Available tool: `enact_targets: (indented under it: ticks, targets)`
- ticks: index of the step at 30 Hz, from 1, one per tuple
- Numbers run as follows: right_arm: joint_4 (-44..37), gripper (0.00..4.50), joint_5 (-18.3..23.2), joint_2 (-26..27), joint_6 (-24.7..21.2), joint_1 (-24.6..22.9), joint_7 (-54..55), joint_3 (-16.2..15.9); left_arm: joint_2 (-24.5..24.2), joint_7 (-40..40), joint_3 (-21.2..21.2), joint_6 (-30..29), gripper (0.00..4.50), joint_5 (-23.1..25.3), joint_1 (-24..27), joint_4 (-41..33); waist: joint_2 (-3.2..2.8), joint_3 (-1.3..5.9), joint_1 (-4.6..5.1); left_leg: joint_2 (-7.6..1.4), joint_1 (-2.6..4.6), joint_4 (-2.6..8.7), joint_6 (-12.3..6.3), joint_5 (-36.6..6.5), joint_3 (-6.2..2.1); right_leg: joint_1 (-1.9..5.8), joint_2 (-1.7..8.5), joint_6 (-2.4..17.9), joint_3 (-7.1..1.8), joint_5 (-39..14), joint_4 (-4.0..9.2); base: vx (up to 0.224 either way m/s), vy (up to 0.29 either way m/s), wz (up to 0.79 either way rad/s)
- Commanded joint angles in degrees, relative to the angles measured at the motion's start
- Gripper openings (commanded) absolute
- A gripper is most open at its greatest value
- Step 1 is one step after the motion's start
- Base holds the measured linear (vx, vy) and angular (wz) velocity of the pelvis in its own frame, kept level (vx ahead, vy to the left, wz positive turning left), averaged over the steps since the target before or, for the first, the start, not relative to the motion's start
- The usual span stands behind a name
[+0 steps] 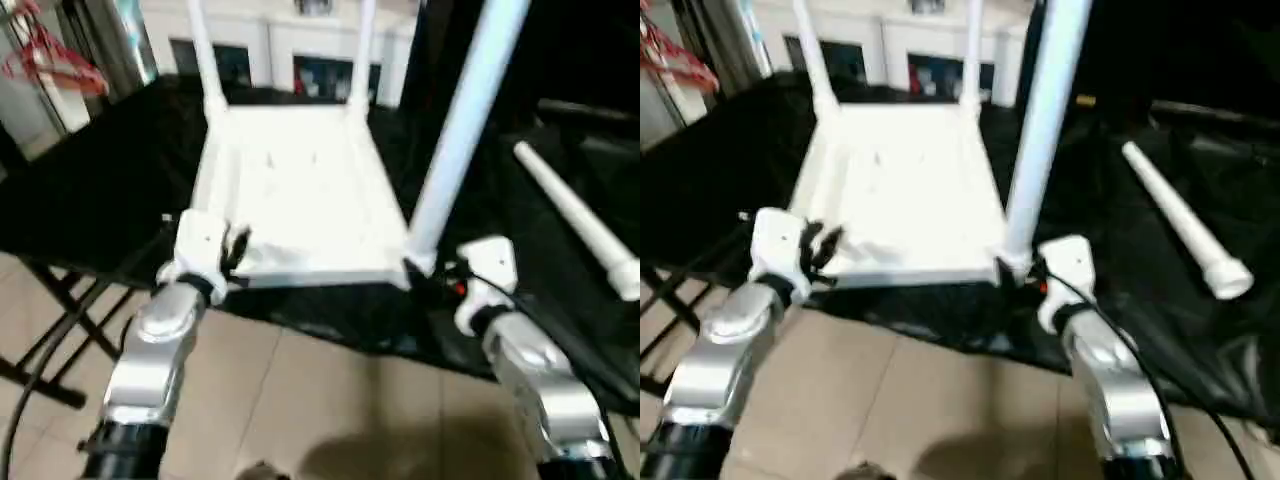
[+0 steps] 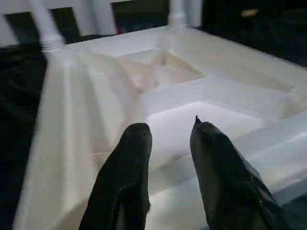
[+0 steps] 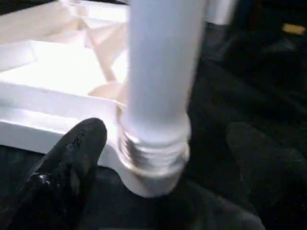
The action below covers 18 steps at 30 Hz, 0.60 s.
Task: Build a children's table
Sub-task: Rotate leg to tighten
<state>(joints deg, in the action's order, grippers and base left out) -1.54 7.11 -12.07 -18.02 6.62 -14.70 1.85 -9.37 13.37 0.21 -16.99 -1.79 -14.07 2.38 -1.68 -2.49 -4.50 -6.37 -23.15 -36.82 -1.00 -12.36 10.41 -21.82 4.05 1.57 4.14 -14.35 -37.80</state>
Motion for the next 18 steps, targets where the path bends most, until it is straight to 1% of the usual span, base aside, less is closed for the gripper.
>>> enact_targets:
  ticks: [1,2,3,4,5,6,7,8,9,10,11,12,13,14,15,16,17,18]
  targets:
    - [-0.17,4.41,0.15,-0.58,-0.49,0.06,0.89,1.77,0.77,0.13,0.13,-0.51,1.62,-1.28,-0.43,-0.09,-0.73,2.85,1.77,-12.53,3.23,11.54,8.03,-23.94,-7.39,0.10,2.23,1.69,-1.36,-0.62,1.08,-0.050,-0.041,0.06]
    - [-0.37,4.41,0.24,-0.64,-0.61,0.01,0.88,1.75,0.71,0.26,0.12,-0.50,1.62,-1.32,-0.51,-0.01,-0.42,2.68,1.90,-11.84,2.88,11.21,6.83,-26.05,-6.97,0.35,2.76,1.62,-1.80,-1.66,2.03,-0.050,-0.041,0.06]
    - [-0.49,4.41,0.30,-0.69,-0.72,-0.05,0.79,1.66,0.73,0.23,0.18,-0.52,1.62,-1.42,-0.58,0.04,1.08,2.45,2.12,-7.54,2.12,7.73,5.14,-28.45,-4.48,0.31,5.00,3.73,-3.70,-7.84,6.55,-0.044,-0.080,0.00]
    - [-0.71,4.41,0.39,-0.77,-0.91,-0.15,0.64,1.52,0.78,0.19,0.29,-0.55,1.62,-1.57,-0.69,0.11,2.25,2.58,0.87,-3.79,1.19,3.27,2.27,-18.04,-2.73,1.42,9.16,2.99,-5.07,-22.19,9.48,-0.018,-0.093,-0.10]
    - [-0.87,4.41,0.48,-0.84,-1.08,-0.25,0.47,1.35,0.76,0.10,0.33,-0.43,1.62,-1.57,-0.81,0.27,2.50,2.44,-0.19,-4.62,0.15,2.36,-0.30,-7.58,-3.51,2.09,10.79,-0.93,-6.32,-31.96,10.21,-0.018,-0.093,-0.10]
    - [-1.09,4.41,0.61,-0.90,-1.24,-0.42,0.19,1.11,0.75,-0.03,0.42,-0.73,1.62,-1.53,-1.01,0.51,2.45,2.22,-0.33,-4.74,-0.53,2.82,-0.64,-5.58,-3.77,2.29,10.40,-2.07,-5.90,-34.87,10.20,-0.012,-0.073,-0.24]
    - [-1.31,4.41,0.70,-0.84,-1.62,-0.59,-0.02,0.92,1.02,0.23,0.78,0.03,1.62,-2.00,-1.17,0.88,1.96,1.84,0.06,-5.16,-0.53,4.64,0.58,-7.45,-4.02,1.86,8.17,-2.34,-3.94,-38.12,10.27,-0.016,-0.039,-0.27]
    - [-1.37,4.41,0.66,-0.81,-1.71,-0.62,-0.08,0.84,0.96,0.40,0.74,0.23,1.62,-2.00,-1.20,0.95,1.51,2.04,0.28,-5.66,-0.08,5.43,1.30,-9.86,-4.26,1.68,7.17,-1.71,-3.30,-36.73,9.98,-0.016,-0.039,-0.27]
    - [-1.39,4.41,0.64,-0.80,-1.74,-0.64,-0.11,0.81,0.93,0.47,0.72,0.32,1.62,-1.99,-1.21,0.98,0.79,2.33,1.08,-6.97,0.56,6.62,2.33,-15.10,-4.97,1.50,5.80,0.45,-2.47,-29.95,9.01,0.013,-0.013,-0.19]
    - [-1.43,4.41,0.46,-0.68,-1.76,-0.63,-0.08,0.70,0.65,1.06,0.41,2.02,1.62,-1.87,-1.06,1.12,0.24,2.85,1.49,-8.06,1.18,7.31,2.87,-16.18,-5.42,1.71,5.41,3.22,-2.39,-18.22,7.93,0.000,0.000,0.00]
    - [-1.41,4.41,0.23,-0.66,-1.68,-0.57,0.00,0.55,0.71,1.56,0.47,2.49,1.62,-2.38,-0.74,0.96,0.49,3.02,1.70,-8.24,0.86,7.49,2.29,-14.38,-5.26,2.17,5.51,5.38,-2.48,-8.95,7.12,0.000,0.000,0.00]
    - [-1.42,4.41,0.15,-0.67,-1.64,-0.46,0.05,0.39,0.88,2.13,0.71,2.51,1.62,-3.27,-0.41,0.64,0.49,3.04,1.65,-8.10,0.94,7.48,1.93,-14.20,-4.98,2.21,5.68,6.37,-2.49,-7.04,7.03,0.000,0.000,0.00]
    - [-1.46,4.41,0.15,-0.66,-1.68,-0.36,0.11,0.31,1.01,2.46,0.96,2.46,1.62,-3.90,-0.12,0.33,0.56,3.12,1.49,-7.76,1.09,7.12,1.37,-13.07,-4.43,2.27,6.15,8.03,-2.73,-4.56,7.06,0.000,0.000,0.00]
    - [-1.51,4.41,0.21,-0.69,-1.75,-0.30,0.12,0.29,0.94,2.49,1.00,2.39,1.62,-3.94,0.02,0.19,0.78,3.11,1.47,-7.64,1.13,6.98,0.75,-12.51,-4.03,2.58,6.23,9.10,-2.84,-3.59,6.90,0.000,0.000,0.00]
    - [-1.54,4.41,0.26,-0.69,-1.79,-0.24,0.11,0.29,0.68,2.56,0.87,2.64,1.62,-3.67,0.22,0.22,0.70,3.08,1.34,-7.63,1.29,6.97,0.66,-13.22,-3.91,2.73,6.34,9.27,-2.87,-4.61,6.96,0.000,0.000,0.00]
    - [-1.56,4.41,0.30,-0.71,-1.82,-0.18,0.08,0.28,0.43,2.64,0.71,2.85,1.62,-3.42,0.43,0.26,0.58,2.88,1.30,-7.66,1.89,7.19,0.98,-17.30,-3.71,2.90,6.22,8.90,-2.82,-9.64,7.42,0.000,0.000,0.00]
    - [-1.56,4.41,0.30,-0.72,-1.82,-0.17,0.08,0.28,0.41,2.64,0.69,2.86,1.62,-3.39,0.47,0.27,0.73,2.84,1.39,-7.62,2.39,7.31,1.18,-19.94,-3.58,3.02,5.97,8.59,-2.67,-12.92,7.69,0.000,0.000,0.00]
    - [-1.57,4.41,0.29,-0.72,-1.85,-0.16,0.06,0.29,0.40,2.65,0.66,2.88,1.62,-3.39,0.52,0.29,0.60,2.59,1.39,-7.44,2.92,7.50,1.22,-22.65,-3.36,3.05,5.67,7.99,-2.57,-17.02,8.28,0.000,0.000,0.00]
